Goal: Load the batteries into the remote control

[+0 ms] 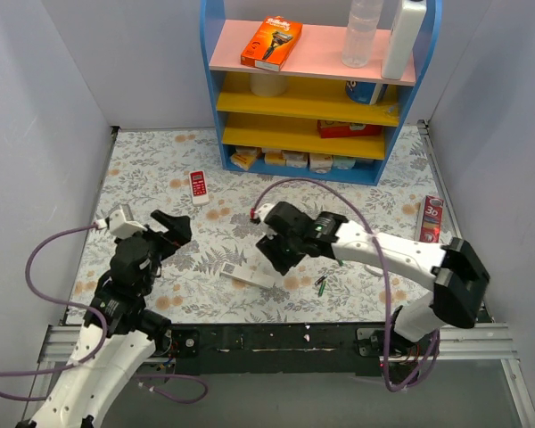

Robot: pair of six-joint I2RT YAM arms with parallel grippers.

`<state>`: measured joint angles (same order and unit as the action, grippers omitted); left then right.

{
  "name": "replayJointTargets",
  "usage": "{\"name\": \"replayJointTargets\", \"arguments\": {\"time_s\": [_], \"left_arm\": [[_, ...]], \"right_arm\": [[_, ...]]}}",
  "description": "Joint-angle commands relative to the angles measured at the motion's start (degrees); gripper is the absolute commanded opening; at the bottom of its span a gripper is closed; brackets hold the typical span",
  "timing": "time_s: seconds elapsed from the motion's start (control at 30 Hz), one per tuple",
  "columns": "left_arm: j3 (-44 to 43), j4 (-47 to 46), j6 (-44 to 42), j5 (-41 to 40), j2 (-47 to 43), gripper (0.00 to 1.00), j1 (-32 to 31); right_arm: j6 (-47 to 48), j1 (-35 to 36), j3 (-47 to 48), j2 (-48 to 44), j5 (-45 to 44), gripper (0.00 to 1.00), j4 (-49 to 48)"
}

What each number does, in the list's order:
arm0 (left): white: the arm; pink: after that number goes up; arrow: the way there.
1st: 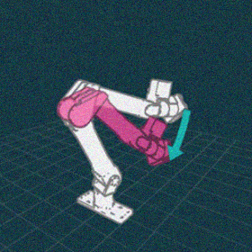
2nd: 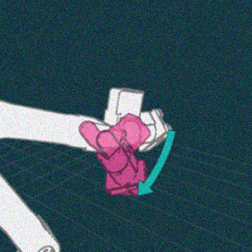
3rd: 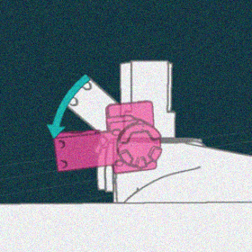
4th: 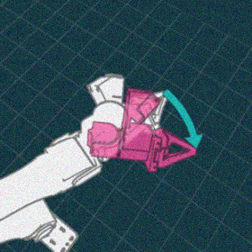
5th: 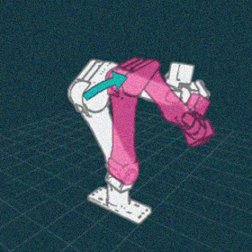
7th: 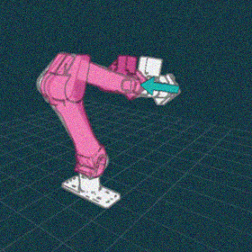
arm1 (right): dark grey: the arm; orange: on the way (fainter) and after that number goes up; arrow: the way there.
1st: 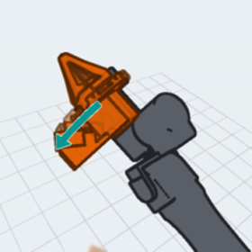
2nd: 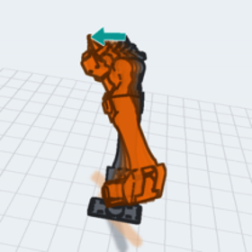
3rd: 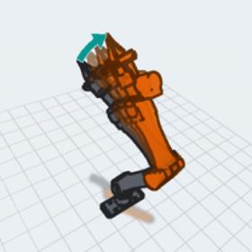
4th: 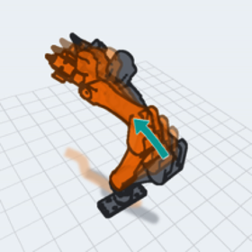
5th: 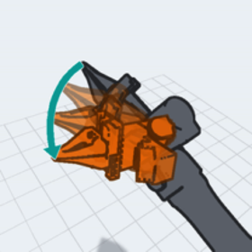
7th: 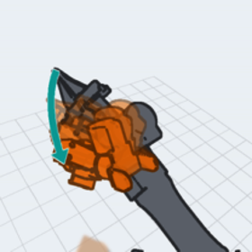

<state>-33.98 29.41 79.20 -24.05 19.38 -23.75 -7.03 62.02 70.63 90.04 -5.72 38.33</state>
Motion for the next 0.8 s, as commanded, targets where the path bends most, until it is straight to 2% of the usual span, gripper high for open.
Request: {"name": "replayJointTargets", "arguments": {"time_s": [0.0, 0.03, 0.17, 0.27, 0.37, 0.53, 0.77], "left_arm": [[1.9, -0.5, 2.4, 10.2, 8.9, 0.98, 0.2], [2.2, -1.4, 2.8, 11.6, 10.3, 0.98, 0.2], [3.6, -4.1, 4.3, 19.2, 19.2, 0.98, 0.1], [5.0, -8.1, 5.1, 26.6, 26.0, 0.98, 0.1], [6.3, -11.9, 6.6, 30.4, 31.6, 0.98, 0.2], [9.4, -19.7, 8.8, 32.8, 36.5, 0.98, -0.1], [10.2, -23.5, 8.7, 34.0, 42.4, 0.98, -0.4]], "right_arm": [[-11.9, -3.9, -11.4, -13.8, -3.7, 0.85, -14.0], [-14.8, -5.5, -16.3, -16.3, -3.3, 0.87, -17.6], [-21.5, -8.8, -26.1, -27.2, -1.1, 0.93, -24.5], [-25.1, -9.6, -33.3, -32.0, -3.2, 0.95, -28.5], [-27.7, -9.8, -37.3, -34.6, -3.3, 0.96, -30.2], [-30.8, -9.9, -40.7, -36.1, -3.1, 0.96, -32.3], [-31.3, -9.9, -41.4, -35.3, -4.5, 0.95, -29.7]]}}
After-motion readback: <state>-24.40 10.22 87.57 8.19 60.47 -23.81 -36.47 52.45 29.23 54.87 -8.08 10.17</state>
